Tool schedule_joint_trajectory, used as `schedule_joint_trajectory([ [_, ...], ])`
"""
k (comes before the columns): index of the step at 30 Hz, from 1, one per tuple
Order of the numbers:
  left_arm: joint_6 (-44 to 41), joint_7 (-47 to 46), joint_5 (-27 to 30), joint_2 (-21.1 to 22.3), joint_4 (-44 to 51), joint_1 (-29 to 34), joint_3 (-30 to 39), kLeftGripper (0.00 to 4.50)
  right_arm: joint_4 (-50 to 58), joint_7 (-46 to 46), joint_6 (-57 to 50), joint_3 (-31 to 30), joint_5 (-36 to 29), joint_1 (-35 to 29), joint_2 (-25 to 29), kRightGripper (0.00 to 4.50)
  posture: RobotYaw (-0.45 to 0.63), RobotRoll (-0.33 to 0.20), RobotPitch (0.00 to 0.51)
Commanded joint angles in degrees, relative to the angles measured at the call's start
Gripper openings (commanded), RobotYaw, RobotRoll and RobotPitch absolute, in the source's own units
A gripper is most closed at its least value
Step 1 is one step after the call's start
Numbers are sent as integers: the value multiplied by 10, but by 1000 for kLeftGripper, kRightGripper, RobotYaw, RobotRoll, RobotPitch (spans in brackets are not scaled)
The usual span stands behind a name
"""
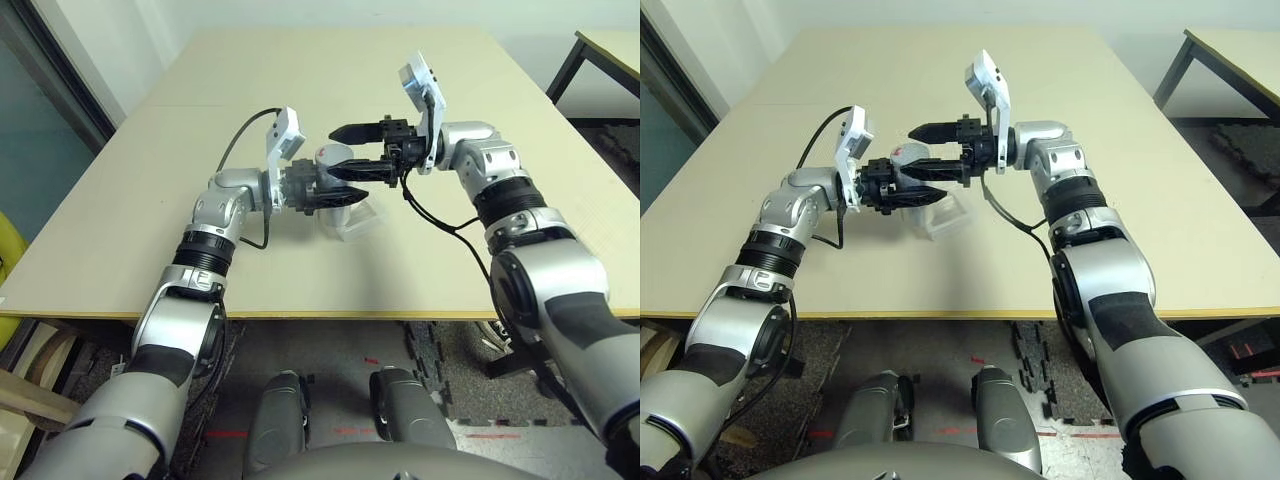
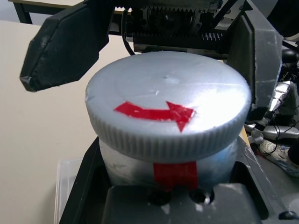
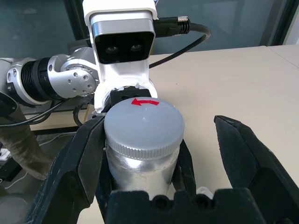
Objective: Pour the medicine from the bottle into the box.
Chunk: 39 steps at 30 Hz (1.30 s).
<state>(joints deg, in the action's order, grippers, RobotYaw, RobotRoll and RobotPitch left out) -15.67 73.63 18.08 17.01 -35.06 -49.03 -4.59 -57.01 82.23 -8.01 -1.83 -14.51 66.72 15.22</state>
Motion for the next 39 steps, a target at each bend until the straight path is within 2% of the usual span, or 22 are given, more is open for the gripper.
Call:
schedule_joint_trajectory([
  [1,9,36,8,1,19,0,-8,2669,-41,-41,6,26,14,6,53,4500,-201,0,33],
  [18,10,41,3,-2,16,0,-4,2669,-79,-32,16,42,26,3,84,4500,-208,0,38],
  [25,13,40,3,-1,13,0,-2,2669,-79,11,23,39,36,0,100,4500,-207,0,42],
  [32,13,40,3,-1,10,-1,-2,2669,-45,73,-9,42,19,2,96,4500,-210,0,44],
  [39,16,40,2,-2,6,-3,-3,2669,21,93,-49,34,7,-6,83,4500,-213,0,45],
])
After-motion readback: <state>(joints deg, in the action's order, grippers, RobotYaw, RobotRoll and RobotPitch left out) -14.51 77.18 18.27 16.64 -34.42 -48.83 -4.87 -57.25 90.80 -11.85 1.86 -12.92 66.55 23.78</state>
